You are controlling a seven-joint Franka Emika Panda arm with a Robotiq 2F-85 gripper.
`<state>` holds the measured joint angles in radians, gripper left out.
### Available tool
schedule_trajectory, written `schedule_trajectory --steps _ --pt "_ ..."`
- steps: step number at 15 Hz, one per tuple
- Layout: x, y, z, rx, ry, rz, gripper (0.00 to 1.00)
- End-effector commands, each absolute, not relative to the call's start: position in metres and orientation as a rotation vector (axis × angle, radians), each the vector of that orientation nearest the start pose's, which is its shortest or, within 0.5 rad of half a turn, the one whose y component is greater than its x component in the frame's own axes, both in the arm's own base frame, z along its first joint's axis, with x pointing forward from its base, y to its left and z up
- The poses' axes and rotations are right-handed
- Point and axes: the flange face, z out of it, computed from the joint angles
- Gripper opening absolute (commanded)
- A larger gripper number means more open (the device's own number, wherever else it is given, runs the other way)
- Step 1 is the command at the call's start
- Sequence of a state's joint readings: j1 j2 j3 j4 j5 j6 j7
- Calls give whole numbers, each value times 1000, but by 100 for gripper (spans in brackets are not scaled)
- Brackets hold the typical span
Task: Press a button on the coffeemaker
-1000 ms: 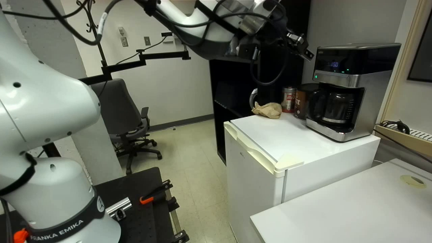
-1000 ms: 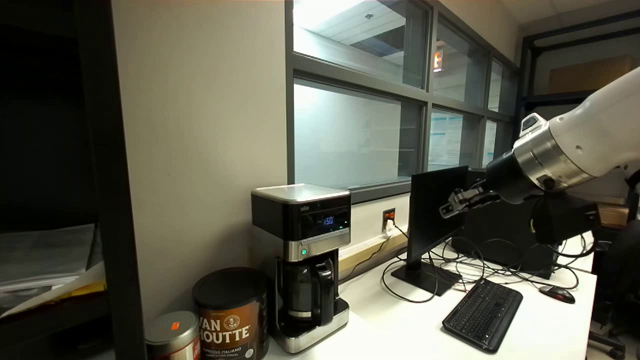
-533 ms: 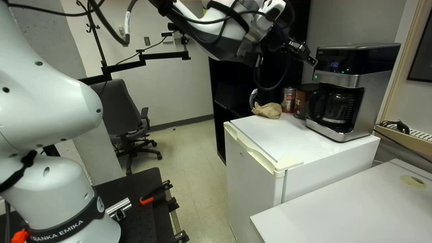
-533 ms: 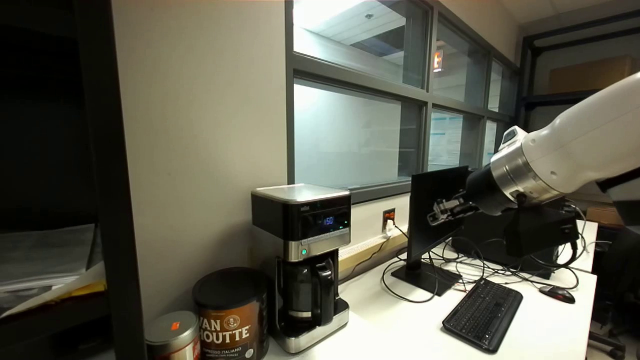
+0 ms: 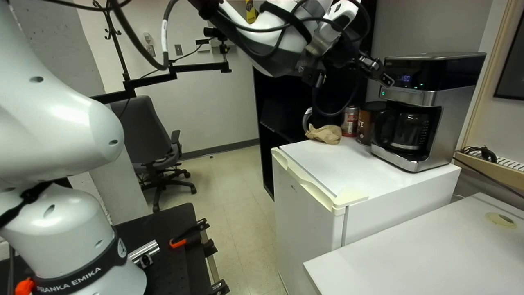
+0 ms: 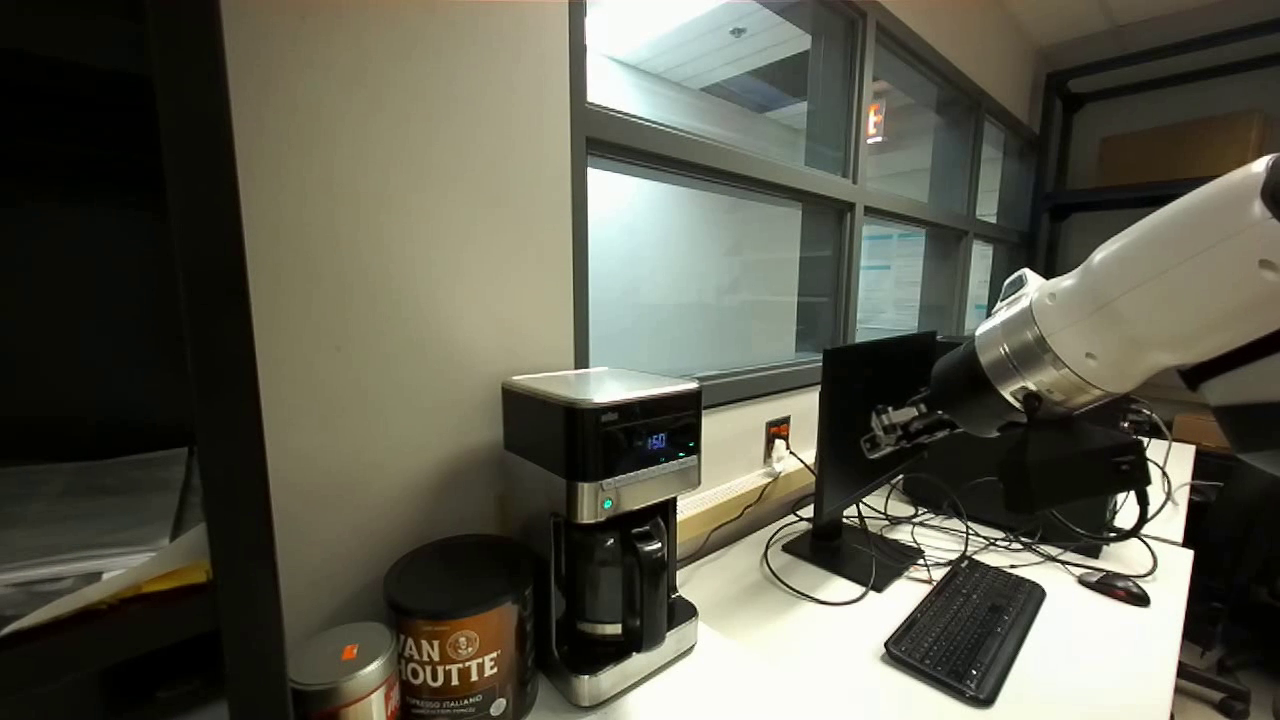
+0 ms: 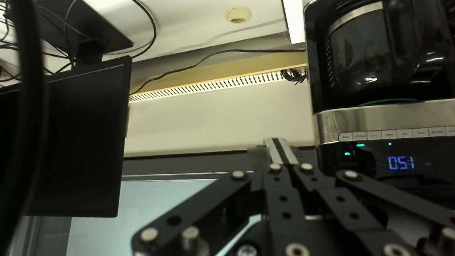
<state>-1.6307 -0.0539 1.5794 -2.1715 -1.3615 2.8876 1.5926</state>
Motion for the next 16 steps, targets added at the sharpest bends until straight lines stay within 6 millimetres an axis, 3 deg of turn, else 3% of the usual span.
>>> schedule_trajectory --steps 1,7,11,12,16 --pt "565 31 444 -2890 598 -1496 0" --pt "580 36 449 -2876 666 -1435 0" --pt "593 44 442 -2848 639 -1389 0" --pt "580 41 454 -2833 668 -1395 1" --pt "586 45 445 -2846 653 -1388 1"
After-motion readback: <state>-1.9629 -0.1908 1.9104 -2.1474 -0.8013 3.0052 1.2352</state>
